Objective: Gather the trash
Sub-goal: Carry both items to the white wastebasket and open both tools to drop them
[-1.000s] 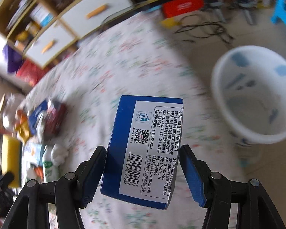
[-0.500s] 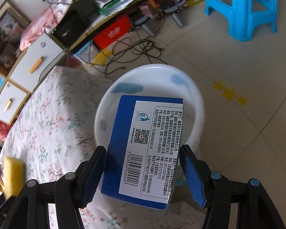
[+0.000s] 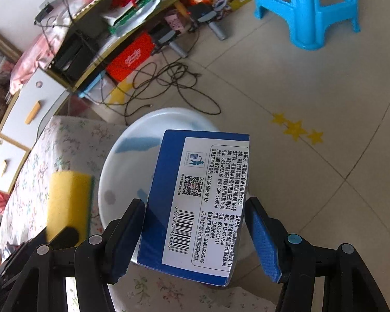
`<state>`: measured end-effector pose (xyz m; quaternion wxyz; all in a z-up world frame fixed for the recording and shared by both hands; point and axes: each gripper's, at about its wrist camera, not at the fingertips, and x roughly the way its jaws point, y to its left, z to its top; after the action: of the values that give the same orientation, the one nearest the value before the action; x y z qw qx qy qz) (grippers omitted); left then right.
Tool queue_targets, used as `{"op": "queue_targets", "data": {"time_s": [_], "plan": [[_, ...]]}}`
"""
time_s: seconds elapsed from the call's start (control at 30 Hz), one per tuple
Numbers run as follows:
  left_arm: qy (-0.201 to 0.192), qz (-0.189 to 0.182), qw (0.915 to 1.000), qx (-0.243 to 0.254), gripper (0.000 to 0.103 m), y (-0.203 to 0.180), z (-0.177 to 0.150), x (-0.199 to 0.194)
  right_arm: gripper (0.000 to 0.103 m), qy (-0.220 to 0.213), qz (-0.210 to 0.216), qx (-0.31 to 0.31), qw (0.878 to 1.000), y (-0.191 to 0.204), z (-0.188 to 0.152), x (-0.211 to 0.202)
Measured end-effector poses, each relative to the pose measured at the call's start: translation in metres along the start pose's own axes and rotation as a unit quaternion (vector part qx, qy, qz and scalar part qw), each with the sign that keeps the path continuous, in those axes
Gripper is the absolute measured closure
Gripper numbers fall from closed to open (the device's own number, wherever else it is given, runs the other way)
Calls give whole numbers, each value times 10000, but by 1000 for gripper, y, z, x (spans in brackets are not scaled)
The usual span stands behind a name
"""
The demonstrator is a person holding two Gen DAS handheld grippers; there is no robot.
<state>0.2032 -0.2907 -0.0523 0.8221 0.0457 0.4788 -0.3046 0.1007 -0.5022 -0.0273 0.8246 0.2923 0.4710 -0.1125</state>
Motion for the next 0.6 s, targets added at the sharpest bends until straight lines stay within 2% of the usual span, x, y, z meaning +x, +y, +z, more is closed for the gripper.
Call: {"op": "queue_targets", "data": {"time_s": [0.1, 0.2, 0.6], "plan": [[62, 157, 9998, -124, 21, 3, 1, 0, 35, -8, 18, 58, 10000, -3, 1, 0], [125, 275, 9994, -148, 17, 9, -5, -7, 35, -6, -20, 17, 10000, 0, 1, 1], [-195, 840, 9961, -198, 4, 53, -45, -68, 33, 65, -91, -284, 9995, 32, 4, 23]]}}
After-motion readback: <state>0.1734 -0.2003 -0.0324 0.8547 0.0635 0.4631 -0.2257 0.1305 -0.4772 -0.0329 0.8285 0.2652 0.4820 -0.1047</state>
